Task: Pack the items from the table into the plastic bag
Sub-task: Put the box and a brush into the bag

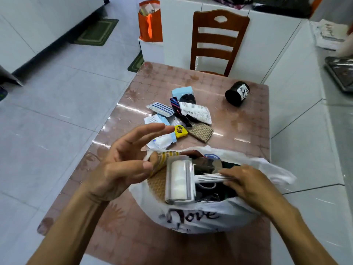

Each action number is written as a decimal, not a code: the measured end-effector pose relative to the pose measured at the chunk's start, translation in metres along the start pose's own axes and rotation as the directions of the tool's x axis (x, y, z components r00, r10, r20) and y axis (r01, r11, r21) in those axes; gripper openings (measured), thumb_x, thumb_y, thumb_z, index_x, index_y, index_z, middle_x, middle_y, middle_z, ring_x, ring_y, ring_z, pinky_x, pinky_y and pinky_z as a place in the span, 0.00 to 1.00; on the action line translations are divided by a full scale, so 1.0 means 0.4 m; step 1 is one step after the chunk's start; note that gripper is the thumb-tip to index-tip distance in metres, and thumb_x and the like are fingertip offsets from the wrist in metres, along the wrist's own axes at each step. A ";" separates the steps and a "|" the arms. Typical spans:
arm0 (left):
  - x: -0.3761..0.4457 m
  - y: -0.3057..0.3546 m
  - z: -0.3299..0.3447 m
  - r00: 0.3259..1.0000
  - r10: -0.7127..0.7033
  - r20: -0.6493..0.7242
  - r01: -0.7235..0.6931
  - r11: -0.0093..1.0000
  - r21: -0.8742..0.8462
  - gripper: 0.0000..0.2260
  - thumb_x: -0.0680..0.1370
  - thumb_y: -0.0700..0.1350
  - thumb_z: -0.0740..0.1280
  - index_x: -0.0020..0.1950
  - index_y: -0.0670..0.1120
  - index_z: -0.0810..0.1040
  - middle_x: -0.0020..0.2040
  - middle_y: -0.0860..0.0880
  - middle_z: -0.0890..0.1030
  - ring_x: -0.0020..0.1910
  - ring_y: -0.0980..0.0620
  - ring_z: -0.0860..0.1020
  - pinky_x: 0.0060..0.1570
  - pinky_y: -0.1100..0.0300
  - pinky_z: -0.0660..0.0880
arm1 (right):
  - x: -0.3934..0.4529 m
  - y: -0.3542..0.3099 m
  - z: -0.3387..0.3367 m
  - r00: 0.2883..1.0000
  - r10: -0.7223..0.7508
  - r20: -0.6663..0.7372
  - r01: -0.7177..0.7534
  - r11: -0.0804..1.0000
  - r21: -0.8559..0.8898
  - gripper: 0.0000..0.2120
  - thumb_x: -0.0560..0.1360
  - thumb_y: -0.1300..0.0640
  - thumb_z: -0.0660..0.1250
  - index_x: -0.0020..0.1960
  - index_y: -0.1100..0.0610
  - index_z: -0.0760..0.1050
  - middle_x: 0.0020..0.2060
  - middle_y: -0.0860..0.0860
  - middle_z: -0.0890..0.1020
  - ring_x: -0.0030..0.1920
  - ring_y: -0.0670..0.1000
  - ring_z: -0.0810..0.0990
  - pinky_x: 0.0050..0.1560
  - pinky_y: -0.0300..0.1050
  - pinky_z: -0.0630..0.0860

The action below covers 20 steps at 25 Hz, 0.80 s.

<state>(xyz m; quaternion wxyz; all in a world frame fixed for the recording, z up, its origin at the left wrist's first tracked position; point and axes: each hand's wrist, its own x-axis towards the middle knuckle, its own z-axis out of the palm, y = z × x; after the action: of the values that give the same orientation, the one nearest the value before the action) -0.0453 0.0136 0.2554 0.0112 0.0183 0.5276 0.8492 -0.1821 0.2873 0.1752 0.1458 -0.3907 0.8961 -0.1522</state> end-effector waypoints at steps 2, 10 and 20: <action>-0.006 0.008 -0.012 1.000 -0.018 0.015 0.019 0.998 -0.052 0.32 0.66 0.24 0.62 0.68 0.44 0.72 0.73 0.41 0.68 0.40 0.48 0.75 0.22 0.63 0.59 | -0.009 0.021 0.007 0.997 -0.052 -0.049 0.051 0.998 -0.024 0.12 0.73 0.56 0.72 0.56 0.46 0.81 0.40 0.49 0.83 0.43 0.54 0.79 0.38 0.48 0.74; 0.026 0.032 -0.012 0.979 -0.201 -0.040 0.204 0.941 0.271 0.31 0.74 0.30 0.66 0.73 0.52 0.66 0.71 0.50 0.71 0.49 0.36 0.82 0.22 0.61 0.72 | 0.020 -0.094 0.076 0.946 0.021 0.322 0.035 0.985 -0.169 0.10 0.76 0.48 0.64 0.54 0.50 0.79 0.51 0.48 0.79 0.52 0.53 0.78 0.47 0.49 0.75; 0.199 -0.289 -0.382 0.627 -0.316 -0.712 0.777 0.316 0.544 0.23 0.68 0.52 0.71 0.62 0.51 0.75 0.60 0.49 0.78 0.54 0.45 0.78 0.54 0.51 0.77 | 0.462 -0.123 -0.021 0.981 0.132 0.142 -0.157 0.971 0.182 0.10 0.72 0.51 0.69 0.52 0.51 0.81 0.49 0.49 0.83 0.49 0.53 0.80 0.45 0.46 0.74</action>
<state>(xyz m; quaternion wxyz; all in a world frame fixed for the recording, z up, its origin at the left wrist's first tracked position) -0.1315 -0.0692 0.0857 0.1699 -0.3778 0.8120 0.4112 -0.2735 0.1190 0.1755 0.2512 -0.3171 0.8920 -0.2016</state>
